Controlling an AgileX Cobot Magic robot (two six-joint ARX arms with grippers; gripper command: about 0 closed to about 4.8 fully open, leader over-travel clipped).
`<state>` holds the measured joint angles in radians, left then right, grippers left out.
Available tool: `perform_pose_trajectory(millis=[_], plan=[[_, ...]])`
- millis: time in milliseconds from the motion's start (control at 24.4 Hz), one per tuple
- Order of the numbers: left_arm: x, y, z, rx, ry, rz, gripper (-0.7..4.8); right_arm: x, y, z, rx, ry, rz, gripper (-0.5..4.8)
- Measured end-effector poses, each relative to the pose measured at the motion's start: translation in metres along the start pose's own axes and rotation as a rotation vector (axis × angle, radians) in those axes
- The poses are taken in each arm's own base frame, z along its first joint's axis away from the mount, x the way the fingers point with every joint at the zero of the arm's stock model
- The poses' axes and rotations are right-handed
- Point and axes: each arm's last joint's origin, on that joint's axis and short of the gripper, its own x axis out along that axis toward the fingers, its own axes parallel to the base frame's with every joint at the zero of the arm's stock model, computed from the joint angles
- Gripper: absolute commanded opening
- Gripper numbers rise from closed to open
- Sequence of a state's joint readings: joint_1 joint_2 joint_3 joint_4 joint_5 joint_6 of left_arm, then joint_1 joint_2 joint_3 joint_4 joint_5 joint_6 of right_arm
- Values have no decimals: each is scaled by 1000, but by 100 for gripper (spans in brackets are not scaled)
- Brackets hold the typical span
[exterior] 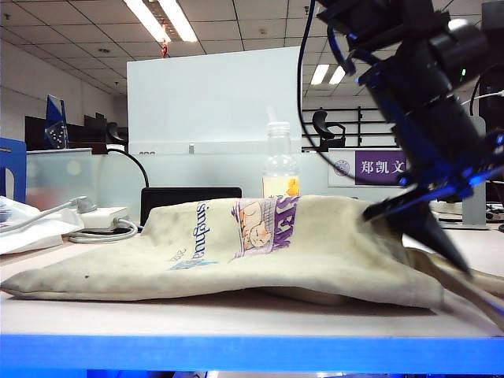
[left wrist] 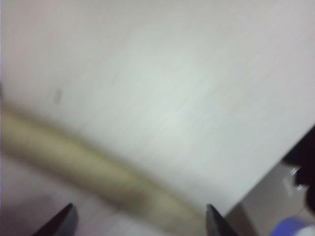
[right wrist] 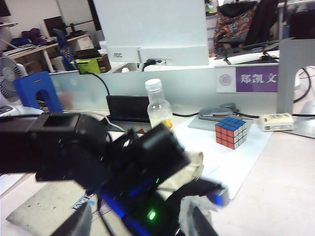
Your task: Take the glasses case out of the canvas bag and put it on the table.
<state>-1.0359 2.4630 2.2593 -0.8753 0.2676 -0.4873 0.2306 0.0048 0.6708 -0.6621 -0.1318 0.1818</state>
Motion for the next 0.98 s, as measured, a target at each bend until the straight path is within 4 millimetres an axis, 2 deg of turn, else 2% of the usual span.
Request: perform_pose_trajectory(millis=[123,205,573,983], plan=[[-9,-12,13,-6,-56,-76,323,0,0,-2,2,19,9,252],[-12,-19,14,0,-55,-94,317,0,0,-2,3,26,7,252],[9,-52,-34,162,189,-39,318,-4,1,2,-36,16,14,252],[7,-48,-34,162,213,-22,318,-4,1,2,-51,15,10,252]])
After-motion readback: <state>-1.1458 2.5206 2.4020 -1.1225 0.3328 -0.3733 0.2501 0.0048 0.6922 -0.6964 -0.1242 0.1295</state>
